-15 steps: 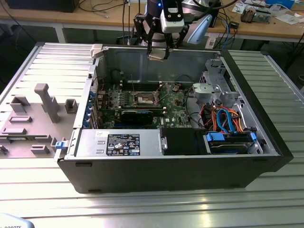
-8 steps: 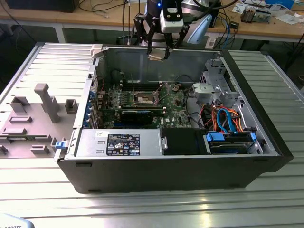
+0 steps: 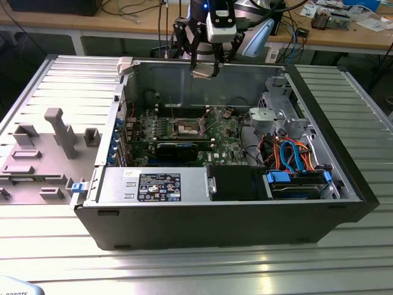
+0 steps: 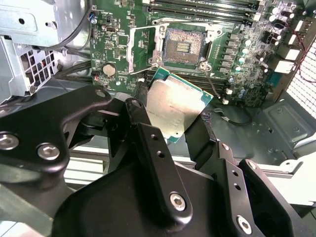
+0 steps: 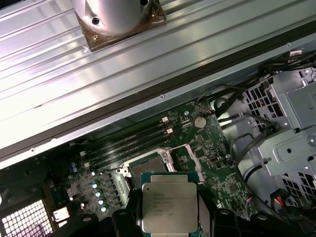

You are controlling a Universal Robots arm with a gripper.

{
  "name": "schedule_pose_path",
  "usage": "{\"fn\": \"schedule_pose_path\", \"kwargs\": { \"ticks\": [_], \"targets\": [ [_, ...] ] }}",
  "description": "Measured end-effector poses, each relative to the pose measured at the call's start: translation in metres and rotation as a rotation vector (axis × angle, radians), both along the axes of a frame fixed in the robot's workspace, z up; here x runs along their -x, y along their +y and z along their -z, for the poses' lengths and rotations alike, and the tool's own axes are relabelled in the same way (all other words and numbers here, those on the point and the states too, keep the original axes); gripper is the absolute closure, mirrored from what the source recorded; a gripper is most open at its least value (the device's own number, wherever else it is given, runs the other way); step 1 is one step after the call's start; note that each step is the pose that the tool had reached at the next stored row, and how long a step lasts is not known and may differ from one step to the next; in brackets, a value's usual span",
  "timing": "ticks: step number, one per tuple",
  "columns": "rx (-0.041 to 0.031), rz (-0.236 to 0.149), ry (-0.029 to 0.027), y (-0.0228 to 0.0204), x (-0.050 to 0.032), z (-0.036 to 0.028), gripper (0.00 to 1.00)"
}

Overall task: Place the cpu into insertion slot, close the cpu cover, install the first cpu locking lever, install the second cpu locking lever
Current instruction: 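Place the cpu into insertion slot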

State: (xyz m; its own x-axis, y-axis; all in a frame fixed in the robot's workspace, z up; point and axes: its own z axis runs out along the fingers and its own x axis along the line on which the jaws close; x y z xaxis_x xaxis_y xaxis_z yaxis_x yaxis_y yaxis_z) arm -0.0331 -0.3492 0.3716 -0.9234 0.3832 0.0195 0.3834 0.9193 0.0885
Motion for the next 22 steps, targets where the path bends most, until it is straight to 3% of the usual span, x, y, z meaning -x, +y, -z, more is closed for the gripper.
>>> {"fn": "schedule_pose_path", "kwargs": {
  "ticks": [5, 22],
  "targets": [
    [0.0001, 0.009, 0.0, 0.0, 0.0, 0.0, 0.46],
    [0.0, 0.109, 0.0, 0.0, 0.0, 0.0006, 0.46]
  ]
}}
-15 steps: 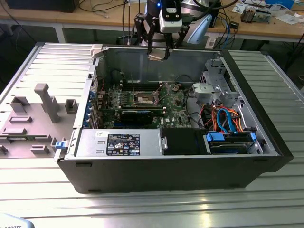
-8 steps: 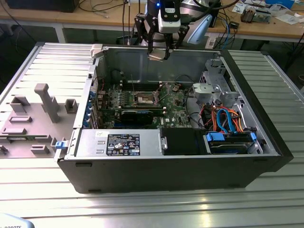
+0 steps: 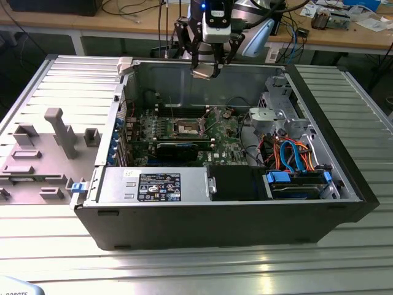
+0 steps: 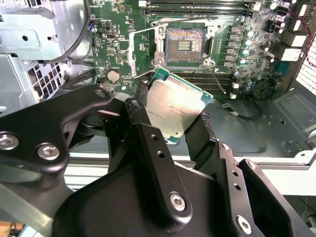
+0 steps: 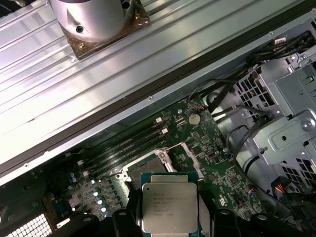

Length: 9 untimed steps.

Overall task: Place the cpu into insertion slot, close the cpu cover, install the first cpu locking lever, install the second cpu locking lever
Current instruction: 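Place the cpu into insertion slot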

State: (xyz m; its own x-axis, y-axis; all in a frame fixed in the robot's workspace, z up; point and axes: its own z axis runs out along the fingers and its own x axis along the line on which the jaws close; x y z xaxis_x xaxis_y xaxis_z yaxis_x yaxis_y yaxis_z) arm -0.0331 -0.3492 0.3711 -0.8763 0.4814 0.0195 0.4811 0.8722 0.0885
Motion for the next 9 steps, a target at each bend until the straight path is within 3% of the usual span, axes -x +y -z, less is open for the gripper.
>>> {"fn": "schedule_pose_path", "kwargs": {
  "ticks": [9],
  "targets": [
    [0.0, 0.024, 0.0, 0.0, 0.0, 0.0001, 0.46]
  ]
}}
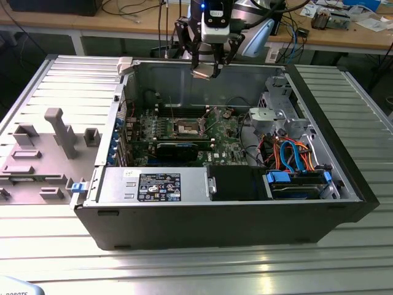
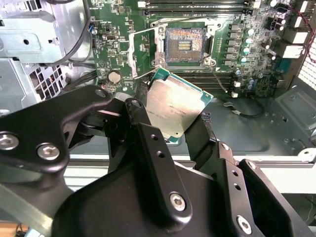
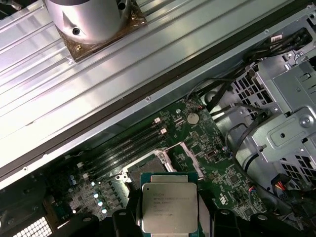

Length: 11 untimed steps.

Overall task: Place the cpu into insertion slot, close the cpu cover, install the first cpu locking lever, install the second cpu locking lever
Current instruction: 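Place the cpu into insertion slot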

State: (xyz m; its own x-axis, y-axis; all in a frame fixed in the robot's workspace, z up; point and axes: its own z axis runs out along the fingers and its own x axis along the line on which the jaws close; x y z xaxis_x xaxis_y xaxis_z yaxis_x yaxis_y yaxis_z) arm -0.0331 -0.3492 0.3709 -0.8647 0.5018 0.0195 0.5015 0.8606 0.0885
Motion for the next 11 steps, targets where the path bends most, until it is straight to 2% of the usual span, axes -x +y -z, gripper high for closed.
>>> {"fn": "schedule_pose_path", "kwargs": {
  "ticks": [11],
  "targets": [
    [0.0, 0.04, 0.0, 0.0, 0.0, 0.0007, 0.46]
  ]
}}
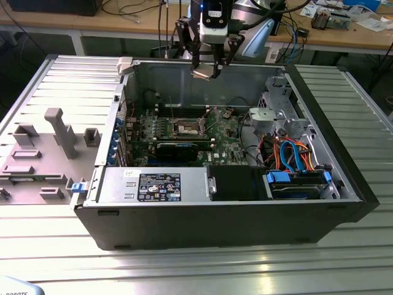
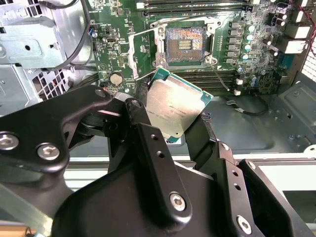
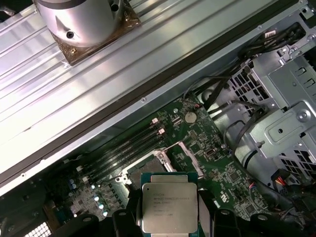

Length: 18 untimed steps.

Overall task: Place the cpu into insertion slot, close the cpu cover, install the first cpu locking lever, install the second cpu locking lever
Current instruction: 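Place the cpu into insertion slot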

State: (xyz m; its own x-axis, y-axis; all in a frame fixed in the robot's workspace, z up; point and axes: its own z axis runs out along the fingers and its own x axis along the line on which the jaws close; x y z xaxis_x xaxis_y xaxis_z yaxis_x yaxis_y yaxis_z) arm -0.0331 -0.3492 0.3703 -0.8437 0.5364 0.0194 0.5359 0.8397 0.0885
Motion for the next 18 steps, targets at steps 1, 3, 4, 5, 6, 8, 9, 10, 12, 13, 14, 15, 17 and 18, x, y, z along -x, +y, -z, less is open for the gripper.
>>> {"fn": "schedule_pose_path", "kwargs": {
  "ticks": [1, 3, 4, 5, 6, 8, 9, 10, 12, 13, 14, 15, 17, 18],
  "targets": [
    [0.0, 0.002, 0.0, 0.0, 0.0, 0.0, 0.46],
    [0.0, 0.008, 0.0001, 0.0, 0.0, 0.0001, 0.46],
    [0.0, 0.012, 0.0, 0.0, 0.0, 0.0001, 0.46],
    [0.0, 0.015, 0.0, 0.0, 0.0, 0.0001, 0.46],
    [0.0, 0.018, 0.0, 0.0, 0.0, 0.0001, 0.46],
    [-0.0001, 0.024, 0.0, 0.0, 0.0, 0.0002, 0.46],
    [0.0, 0.026, 0.0, 0.0, 0.0, 0.0002, 0.46],
    [0.0, 0.028, 0.0, 0.0, 0.0, 0.0002, 0.46],
    [0.0, 0.033, 0.0, 0.0, 0.0, 0.0002, 0.46],
    [0.0, 0.035, 0.0, 0.0, 0.0, 0.0002, 0.46],
    [0.0, 0.038, 0.0, 0.0, 0.0, 0.0002, 0.46],
    [0.0, 0.04, 0.0, 0.0, 0.0, 0.0002, 0.46],
    [0.0, 0.045, 0.0, 0.0, 0.0, 0.0002, 0.46],
    [-0.0001, 0.047, 0.0, 0.0, 0.0, 0.0002, 0.46]
  ]
}}
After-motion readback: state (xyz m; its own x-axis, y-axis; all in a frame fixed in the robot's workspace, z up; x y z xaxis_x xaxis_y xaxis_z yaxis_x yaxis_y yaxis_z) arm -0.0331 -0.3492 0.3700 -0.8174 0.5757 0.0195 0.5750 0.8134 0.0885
